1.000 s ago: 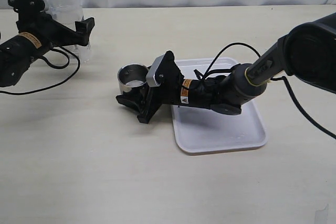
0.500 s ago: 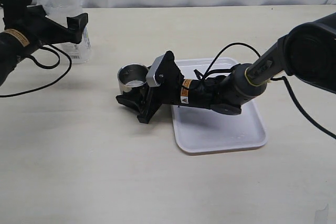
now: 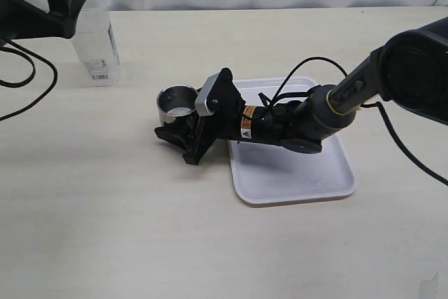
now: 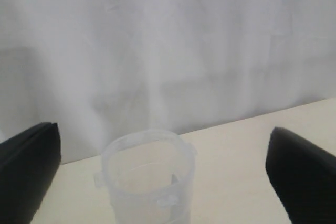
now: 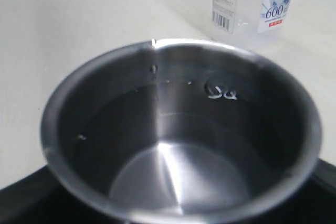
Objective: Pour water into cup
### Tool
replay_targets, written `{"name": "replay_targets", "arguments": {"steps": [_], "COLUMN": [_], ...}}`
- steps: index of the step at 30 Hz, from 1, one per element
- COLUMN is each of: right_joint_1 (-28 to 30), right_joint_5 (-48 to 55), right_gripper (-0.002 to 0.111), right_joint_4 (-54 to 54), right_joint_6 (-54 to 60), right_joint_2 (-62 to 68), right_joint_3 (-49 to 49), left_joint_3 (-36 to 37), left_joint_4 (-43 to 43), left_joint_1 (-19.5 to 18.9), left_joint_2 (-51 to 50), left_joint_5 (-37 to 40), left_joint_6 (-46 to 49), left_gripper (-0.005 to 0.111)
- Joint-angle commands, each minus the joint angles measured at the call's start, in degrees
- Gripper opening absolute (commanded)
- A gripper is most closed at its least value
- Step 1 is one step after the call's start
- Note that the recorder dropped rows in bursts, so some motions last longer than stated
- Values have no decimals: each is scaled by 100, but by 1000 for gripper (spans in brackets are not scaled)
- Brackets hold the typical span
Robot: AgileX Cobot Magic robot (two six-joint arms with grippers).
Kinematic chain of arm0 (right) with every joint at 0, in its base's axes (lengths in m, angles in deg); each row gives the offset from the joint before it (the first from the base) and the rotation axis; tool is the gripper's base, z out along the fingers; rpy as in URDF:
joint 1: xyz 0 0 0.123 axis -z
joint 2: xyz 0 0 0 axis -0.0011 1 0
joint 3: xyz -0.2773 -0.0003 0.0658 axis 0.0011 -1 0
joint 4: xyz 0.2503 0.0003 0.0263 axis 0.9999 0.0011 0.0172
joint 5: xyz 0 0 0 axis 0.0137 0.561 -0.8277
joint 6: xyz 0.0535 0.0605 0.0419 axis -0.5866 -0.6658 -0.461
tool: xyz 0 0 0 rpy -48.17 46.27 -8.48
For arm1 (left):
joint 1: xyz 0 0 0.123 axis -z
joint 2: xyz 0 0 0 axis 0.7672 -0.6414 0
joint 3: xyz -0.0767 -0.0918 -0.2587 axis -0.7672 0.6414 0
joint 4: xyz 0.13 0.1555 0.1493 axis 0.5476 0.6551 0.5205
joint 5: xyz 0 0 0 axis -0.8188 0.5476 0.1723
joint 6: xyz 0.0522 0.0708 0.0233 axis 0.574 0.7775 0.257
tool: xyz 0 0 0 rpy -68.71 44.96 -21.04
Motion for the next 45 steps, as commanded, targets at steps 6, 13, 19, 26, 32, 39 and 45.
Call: {"name": "replay_targets", "arguments": {"steps": [6, 13, 19, 26, 32, 39, 45], "right_joint_1": [-7, -7, -7, -7, -7, -7, -7], "right_joint_5": [-12, -12, -12, -12, -12, -12, -12], "right_gripper": [4, 4, 4, 4, 4, 4, 4], "right_joint_4": [-9, -9, -9, -9, -9, -9, -9], "right_joint_6": [11, 11, 11, 11, 11, 11, 11], "right_joint_2": [9, 9, 9, 9, 9, 9, 9], "right_joint_3": [22, 22, 22, 22, 22, 22, 22], "left_joint_3": [787, 915, 924, 1053, 1286, 1286, 1286], "left_joint_4": [88, 106, 145, 37, -130, -9, -9], "left_joint_1": [-12, -12, -12, -12, -12, -12, -12], "left_joint_2": [1899, 3330, 4481, 5834, 6674, 6977, 6977], "left_joint_5": [318, 1873, 3157, 4366, 4972, 5310, 5322], "left_joint_6": [-115, -802, -874, -949, -1054, -1054, -1054], "left_gripper": [105, 105, 105, 105, 105, 105, 105]}}
